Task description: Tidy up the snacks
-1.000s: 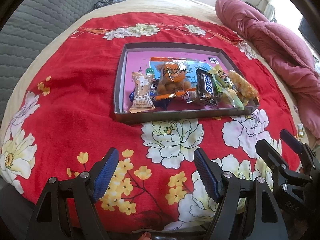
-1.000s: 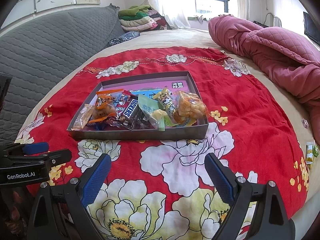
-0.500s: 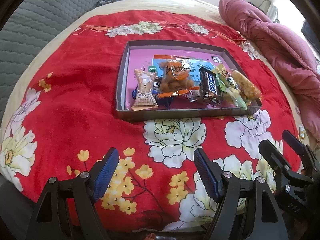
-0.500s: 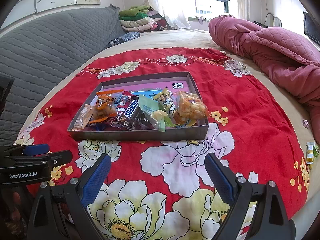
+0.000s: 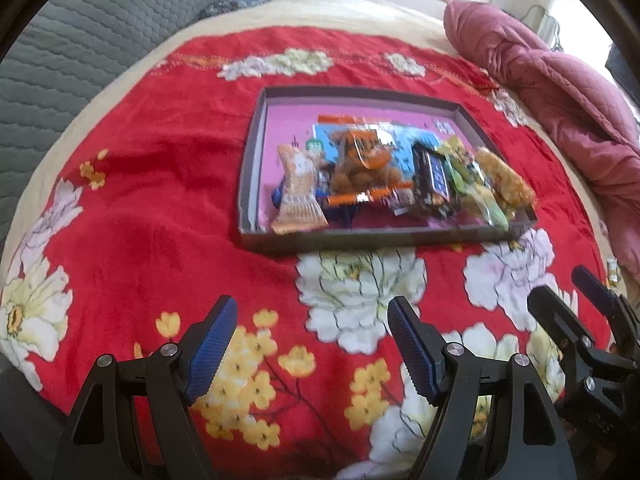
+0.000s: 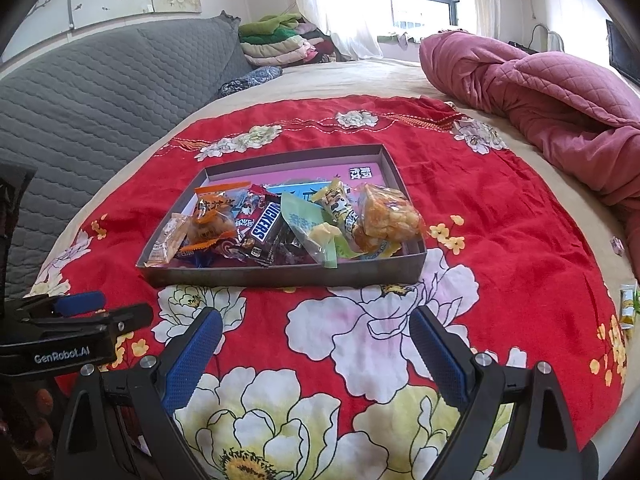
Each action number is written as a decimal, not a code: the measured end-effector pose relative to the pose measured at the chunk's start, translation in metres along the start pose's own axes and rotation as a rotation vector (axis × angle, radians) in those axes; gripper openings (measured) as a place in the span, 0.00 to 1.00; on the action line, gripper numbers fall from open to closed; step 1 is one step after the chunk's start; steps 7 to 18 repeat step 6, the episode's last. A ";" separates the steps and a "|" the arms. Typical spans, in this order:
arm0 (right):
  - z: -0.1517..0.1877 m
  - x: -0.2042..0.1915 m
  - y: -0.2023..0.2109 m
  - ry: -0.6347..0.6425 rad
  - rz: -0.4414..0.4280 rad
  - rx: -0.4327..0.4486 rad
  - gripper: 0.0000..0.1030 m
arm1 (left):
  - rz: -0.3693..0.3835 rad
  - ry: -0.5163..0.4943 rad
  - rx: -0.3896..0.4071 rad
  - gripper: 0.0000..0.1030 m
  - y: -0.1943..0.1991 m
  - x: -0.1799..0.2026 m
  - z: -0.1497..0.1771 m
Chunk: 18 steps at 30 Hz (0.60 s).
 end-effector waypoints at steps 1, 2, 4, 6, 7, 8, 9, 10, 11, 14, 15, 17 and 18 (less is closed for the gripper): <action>0.000 0.000 -0.001 -0.002 -0.001 0.000 0.92 | -0.004 0.006 0.009 0.76 -0.001 -0.003 -0.002; 0.000 0.000 -0.002 -0.005 -0.002 0.000 0.92 | -0.004 0.014 0.017 0.76 -0.001 -0.006 -0.003; -0.001 0.002 -0.005 -0.015 -0.005 0.000 0.92 | -0.010 0.040 0.033 0.76 -0.002 -0.015 -0.007; -0.003 0.006 -0.007 -0.027 -0.004 0.000 0.92 | -0.018 0.063 0.037 0.76 -0.005 -0.024 -0.009; -0.003 0.006 -0.007 -0.027 -0.004 0.000 0.92 | -0.018 0.063 0.037 0.76 -0.005 -0.024 -0.009; -0.003 0.006 -0.007 -0.027 -0.004 0.000 0.92 | -0.018 0.063 0.037 0.76 -0.005 -0.024 -0.009; -0.003 0.006 -0.007 -0.027 -0.004 0.000 0.92 | -0.018 0.063 0.037 0.76 -0.005 -0.024 -0.009; -0.003 0.006 -0.007 -0.027 -0.004 0.000 0.92 | -0.018 0.063 0.037 0.76 -0.005 -0.024 -0.009; -0.003 0.006 -0.007 -0.027 -0.004 0.000 0.92 | -0.018 0.063 0.037 0.76 -0.005 -0.024 -0.009; -0.003 0.006 -0.007 -0.027 -0.004 0.000 0.92 | -0.018 0.063 0.037 0.76 -0.005 -0.024 -0.009; -0.003 0.006 -0.007 -0.027 -0.004 0.000 0.92 | -0.018 0.063 0.037 0.76 -0.005 -0.024 -0.009; -0.003 0.006 -0.007 -0.027 -0.004 0.000 0.92 | -0.018 0.063 0.037 0.76 -0.005 -0.024 -0.009; -0.003 0.006 -0.007 -0.027 -0.004 0.000 0.92 | -0.018 0.063 0.037 0.76 -0.005 -0.024 -0.009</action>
Point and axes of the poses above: each gripper's, at about its wrist camera, not at the fingertips, and y roughly against the way its jaws point, x to its right, z to its underside, the point moved 5 cm from there along -y, roughly the way its jaws point, and after that the axes turned 13 degrees about -y, right-handed, at the moved point
